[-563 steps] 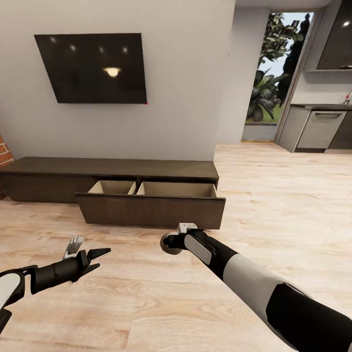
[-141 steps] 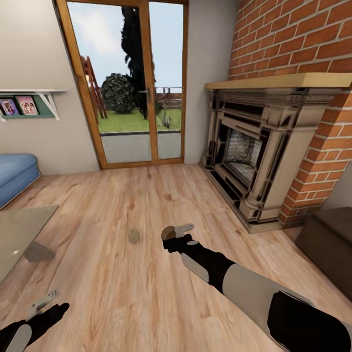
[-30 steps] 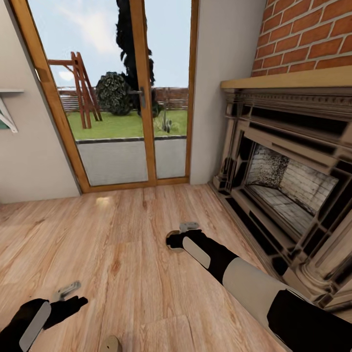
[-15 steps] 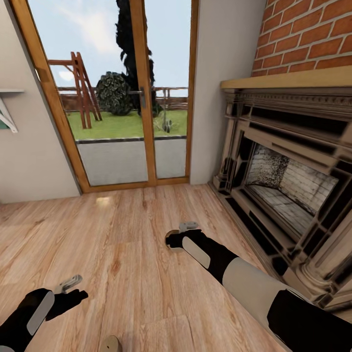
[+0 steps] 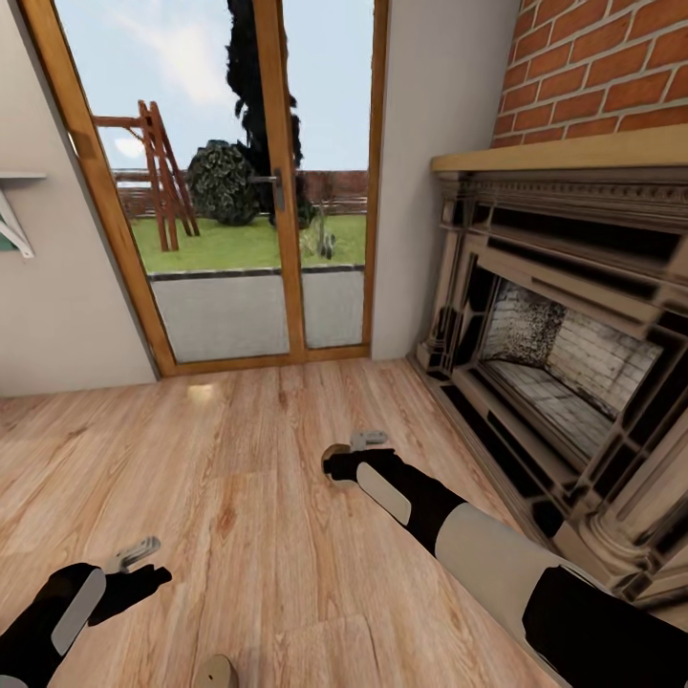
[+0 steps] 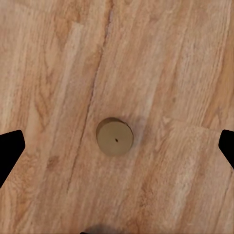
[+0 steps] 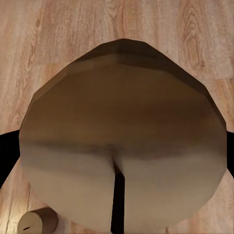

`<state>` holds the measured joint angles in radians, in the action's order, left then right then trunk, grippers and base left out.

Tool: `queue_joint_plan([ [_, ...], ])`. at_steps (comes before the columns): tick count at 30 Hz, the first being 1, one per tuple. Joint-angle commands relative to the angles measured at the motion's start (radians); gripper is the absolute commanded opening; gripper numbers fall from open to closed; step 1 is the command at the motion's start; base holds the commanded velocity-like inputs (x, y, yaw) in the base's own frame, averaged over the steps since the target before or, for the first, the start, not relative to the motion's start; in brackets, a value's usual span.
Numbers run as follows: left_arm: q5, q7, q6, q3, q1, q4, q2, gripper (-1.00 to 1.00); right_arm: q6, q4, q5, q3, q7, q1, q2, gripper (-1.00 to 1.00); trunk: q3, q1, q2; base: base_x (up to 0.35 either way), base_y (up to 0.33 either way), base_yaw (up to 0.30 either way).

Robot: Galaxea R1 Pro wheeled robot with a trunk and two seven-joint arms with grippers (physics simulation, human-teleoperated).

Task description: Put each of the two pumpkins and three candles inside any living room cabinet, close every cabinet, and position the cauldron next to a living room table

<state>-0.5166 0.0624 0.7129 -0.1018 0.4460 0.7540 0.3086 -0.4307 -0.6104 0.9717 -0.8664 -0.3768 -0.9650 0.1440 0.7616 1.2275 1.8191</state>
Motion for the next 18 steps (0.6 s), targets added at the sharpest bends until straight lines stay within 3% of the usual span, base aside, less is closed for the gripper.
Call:
queue_joint_plan([
  [1, -0.01, 0.007, 0.005, -0.001, 0.0, 0.001, 0.0, 1.0, 0.0, -0.002, 0.009, -0.005, -0.007, -0.001, -0.001, -1.0, 0.004, 0.004, 0.008, 0.0, 0.0, 0.0],
  [18, -0.009, 0.0, 0.004, -0.001, 0.0, -0.005, -0.002, 1.0, 0.003, -0.003, 0.004, -0.006, -0.004, -0.001, -0.001, -1.0, 0.057, 0.069, 0.127, 0.0, 0.0, 0.0],
])
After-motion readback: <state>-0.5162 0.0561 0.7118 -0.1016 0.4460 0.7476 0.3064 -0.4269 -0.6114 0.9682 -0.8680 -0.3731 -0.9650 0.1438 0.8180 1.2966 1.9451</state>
